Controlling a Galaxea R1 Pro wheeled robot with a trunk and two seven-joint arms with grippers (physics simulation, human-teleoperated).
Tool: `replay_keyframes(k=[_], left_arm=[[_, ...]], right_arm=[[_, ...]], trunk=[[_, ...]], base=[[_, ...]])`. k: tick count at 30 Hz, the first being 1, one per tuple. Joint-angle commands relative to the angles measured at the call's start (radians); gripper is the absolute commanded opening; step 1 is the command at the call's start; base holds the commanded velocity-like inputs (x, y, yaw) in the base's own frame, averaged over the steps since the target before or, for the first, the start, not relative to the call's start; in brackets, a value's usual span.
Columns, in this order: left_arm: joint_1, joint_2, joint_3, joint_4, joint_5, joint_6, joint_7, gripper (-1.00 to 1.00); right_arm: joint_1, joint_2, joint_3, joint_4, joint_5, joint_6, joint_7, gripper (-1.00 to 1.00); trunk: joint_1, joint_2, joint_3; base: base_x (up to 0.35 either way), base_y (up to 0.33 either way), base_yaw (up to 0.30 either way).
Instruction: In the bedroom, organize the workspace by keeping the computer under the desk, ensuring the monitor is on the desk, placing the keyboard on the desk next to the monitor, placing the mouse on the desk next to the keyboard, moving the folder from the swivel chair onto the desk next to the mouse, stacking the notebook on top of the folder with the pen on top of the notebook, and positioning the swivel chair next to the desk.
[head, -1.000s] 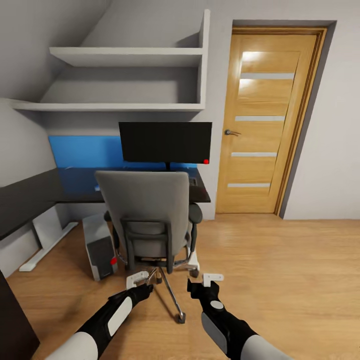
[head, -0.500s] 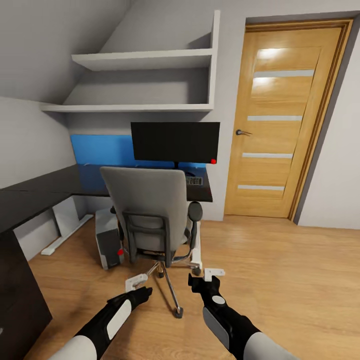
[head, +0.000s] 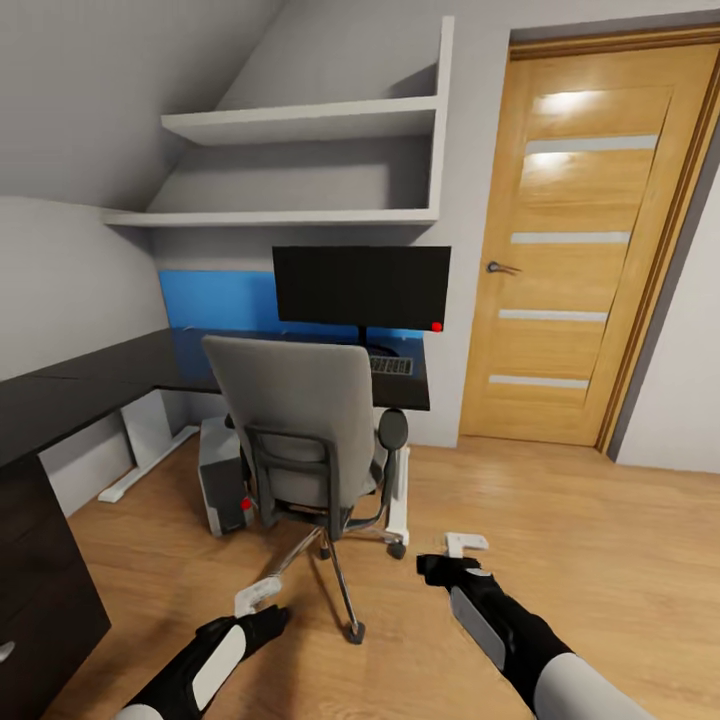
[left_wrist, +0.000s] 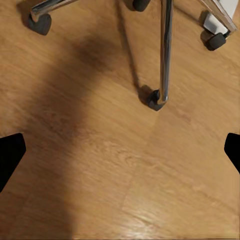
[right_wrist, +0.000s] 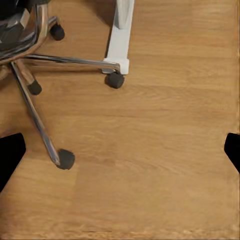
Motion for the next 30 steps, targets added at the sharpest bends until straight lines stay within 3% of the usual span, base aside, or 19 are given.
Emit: replay_keyframes(k=[1, 6, 7, 10, 11, 12, 13, 19, 20, 30], left_arm=[[0.01, 0.01, -0.005, -0.008, 0.017, 0.005, 0.012, 1.0], [0.058, 0.064, -0.004, -0.045, 0.067, 0.014, 0.02, 1.0], [0.088, 0.112, -0.005, -0.07, 0.181, 0.018, 0.023, 1.0], [0.096, 0.137, -0.006, -0.077, 0.24, 0.02, 0.021, 1.0], [0.106, 0.161, -0.009, -0.083, 0.297, 0.018, 0.025, 1.0], [0.107, 0.162, -0.009, -0.083, 0.3, 0.019, 0.025, 1.0], [0.109, 0.163, -0.008, -0.081, 0.302, 0.016, 0.022, 1.0], [0.11, 0.164, -0.009, -0.077, 0.302, 0.013, 0.024, 1.0], [0.11, 0.164, -0.01, -0.075, 0.303, 0.011, 0.022, 1.0], [0.11, 0.165, -0.008, -0.07, 0.306, 0.014, 0.02, 1.0]], right_arm=[[0.0, -0.014, -0.014, -0.02, -0.013, 0.055, -0.008, 1.0], [0.008, -0.051, -0.113, -0.089, -0.022, 0.266, -0.003, 1.0], [0.013, -0.072, -0.154, -0.121, -0.023, 0.388, -0.002, 1.0], [0.015, -0.086, -0.163, -0.132, -0.025, 0.419, -0.002, 1.0], [0.085, -0.11, -0.173, -0.246, -0.019, 0.45, -0.005, 1.0], [0.109, -0.112, -0.173, -0.273, -0.018, 0.451, -0.005, 1.0], [0.178, -0.114, -0.173, -0.347, -0.014, 0.455, -0.007, 1.0], [0.232, -0.12, -0.172, -0.414, -0.013, 0.457, -0.007, 1.0], [0.26, -0.138, -0.171, -0.458, -0.014, 0.458, -0.006, 1.0], [0.291, -0.164, -0.173, -0.526, -0.019, 0.483, -0.003, 1.0]], trunk=[[-0.004, 0.007, 0.002], [-0.023, 0.042, 0.018], [-0.027, 0.049, 0.021], [-0.039, 0.07, 0.03], [-0.042, 0.077, 0.033], [-0.046, 0.084, 0.037], [-0.05, 0.091, 0.04], [-0.073, 0.133, 0.059], [-0.077, 0.14, 0.062], [-0.115, 0.21, 0.093]], base=[[0.004, -0.014, 0.013], [0.002, -0.008, 0.007], [0.0, -0.002, -0.056], [0.0, -0.001, -0.065], [0.0, 0.0, -0.001], [0.0, 0.0, 0.056], [0.0, 0.0, 0.216], [0.0, 0.0, 0.241], [0.0, 0.0, 0.208], [0.0, 0.0, 0.236]])
